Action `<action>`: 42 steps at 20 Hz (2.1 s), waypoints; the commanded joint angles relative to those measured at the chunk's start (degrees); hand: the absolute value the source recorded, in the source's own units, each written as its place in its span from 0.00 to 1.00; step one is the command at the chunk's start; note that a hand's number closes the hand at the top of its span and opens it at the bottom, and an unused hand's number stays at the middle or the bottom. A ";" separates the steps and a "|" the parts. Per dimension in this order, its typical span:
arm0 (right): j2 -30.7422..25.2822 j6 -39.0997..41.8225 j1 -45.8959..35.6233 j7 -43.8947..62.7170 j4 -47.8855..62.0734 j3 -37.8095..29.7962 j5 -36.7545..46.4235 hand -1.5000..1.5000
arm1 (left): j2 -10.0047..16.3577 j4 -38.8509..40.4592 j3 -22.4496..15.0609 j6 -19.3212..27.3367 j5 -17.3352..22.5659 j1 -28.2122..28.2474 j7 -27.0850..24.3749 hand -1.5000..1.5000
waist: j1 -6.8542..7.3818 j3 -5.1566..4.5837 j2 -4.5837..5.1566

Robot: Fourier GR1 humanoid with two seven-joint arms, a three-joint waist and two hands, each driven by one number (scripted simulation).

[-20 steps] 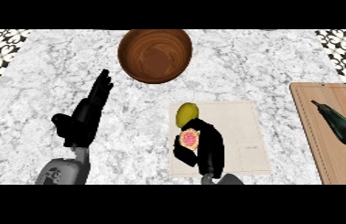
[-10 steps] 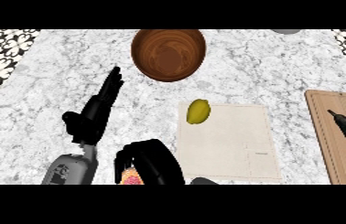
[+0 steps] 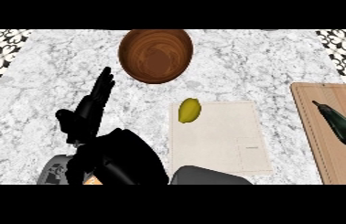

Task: Pick the cupcake from the placemat and place it in the bowl

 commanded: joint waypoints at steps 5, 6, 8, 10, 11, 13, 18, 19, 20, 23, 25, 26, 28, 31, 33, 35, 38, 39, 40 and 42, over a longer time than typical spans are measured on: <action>0.00 -1.46 -19.42 20.50 -3.67 -5.25 3.15 1.00 | 0.75 -0.42 1.30 -0.38 0.25 -1.08 2.36 0.50 | -0.73 -0.06 -0.40; 0.00 2.53 -21.03 19.81 -1.39 -10.08 1.53 1.00 | -1.57 0.10 -0.47 1.39 -1.25 -0.88 1.25 0.50 | -0.96 -0.05 -0.25; 0.00 2.09 -23.63 23.16 -1.07 -10.46 1.36 1.00 | 0.70 -0.80 1.58 -0.73 0.31 0.62 0.18 0.50 | -0.81 -0.05 -0.24; 0.00 -3.46 -26.18 21.64 3.51 -8.96 0.68 1.00 | -0.49 2.83 1.69 -0.56 0.10 0.01 -2.66 0.50 | -0.60 -0.07 -0.08; 0.00 -1.70 -30.49 20.50 8.06 -13.68 -2.65 1.00 | -1.87 0.52 -0.94 0.02 -1.02 1.99 -2.11 0.50 | 0.10 -0.09 -0.01; 0.00 0.77 -33.33 23.65 8.14 -16.24 -2.67 1.00 | -2.57 3.10 -0.10 1.73 -2.06 -1.21 -2.08 0.50 | -0.67 -0.08 -0.07; 0.00 2.08 -34.03 15.42 19.10 -19.98 -5.63 1.00 | -1.02 -0.50 0.44 -0.14 -0.89 0.61 -0.25 0.50 | -0.19 -0.05 0.10; 0.00 1.27 -36.26 15.99 22.72 -20.06 -6.32 1.00 | -0.30 -5.12 -0.53 -1.32 -0.23 2.67 1.95 0.50 | 0.63 -0.06 0.06; 0.00 2.32 -37.61 16.61 23.19 -19.84 -5.29 1.00 | -0.80 -2.05 0.23 0.02 -1.32 0.87 0.72 0.50 | -0.13 -0.06 0.05; -0.01 4.89 -41.43 16.90 30.77 -20.34 -0.69 1.00 | -0.77 0.96 0.80 -0.12 -1.53 -0.03 -0.82 0.50 | -0.28 -0.10 0.14; 0.00 4.17 -39.69 12.24 36.78 -17.78 0.53 1.00 | -0.86 -3.92 -0.24 -0.55 -0.84 2.20 1.54 0.50 | 0.73 -0.10 0.27; -1.96 7.22 -40.68 12.36 38.24 -18.02 2.47 1.00 | -0.04 -0.19 1.58 -1.57 0.03 1.87 -2.32 0.50 | 0.01 -0.14 0.41; -0.03 4.97 -40.45 10.27 41.50 -17.51 3.60 1.00 | -0.42 0.25 0.99 -1.22 -0.84 0.95 -1.44 0.50 | -0.03 -0.09 0.31; -0.02 3.65 -38.25 3.85 48.31 -18.64 5.49 1.00 | -1.18 0.41 1.23 -0.64 -0.64 -0.71 0.06 0.50 | -0.17 -0.07 0.46; -0.02 0.74 -38.17 2.27 52.05 -18.36 4.47 1.00 | -0.96 -0.38 0.55 -1.38 -0.87 1.28 -1.69 0.50 | 0.74 -0.10 0.56; -0.01 1.47 -38.40 -2.93 57.66 -21.87 4.79 1.00 | -1.64 -4.49 -1.09 0.64 -2.73 1.21 2.87 0.50 | 0.82 -0.04 0.57; -0.01 0.08 -37.02 -7.71 63.42 -21.35 5.45 1.00 | -0.83 0.92 1.52 -1.23 -0.81 -2.49 0.70 0.50 | 0.93 -0.09 0.99; 0.00 0.04 -39.75 -8.59 66.98 -22.69 5.25 1.00 | -1.47 -1.16 -0.05 -0.67 -1.81 -2.29 1.61 0.50 | 2.21 -0.10 1.35; 0.00 -1.19 -37.28 -10.82 67.21 -23.28 5.17 1.00 | -0.32 0.61 1.97 -2.72 0.52 -1.26 -0.33 0.50 | 1.30 -0.09 1.08; 0.00 -0.37 -38.27 -12.28 71.18 -24.37 4.66 1.00 | -3.12 -5.05 -2.98 0.66 -3.44 0.93 2.87 0.50 | 2.60 -0.04 1.17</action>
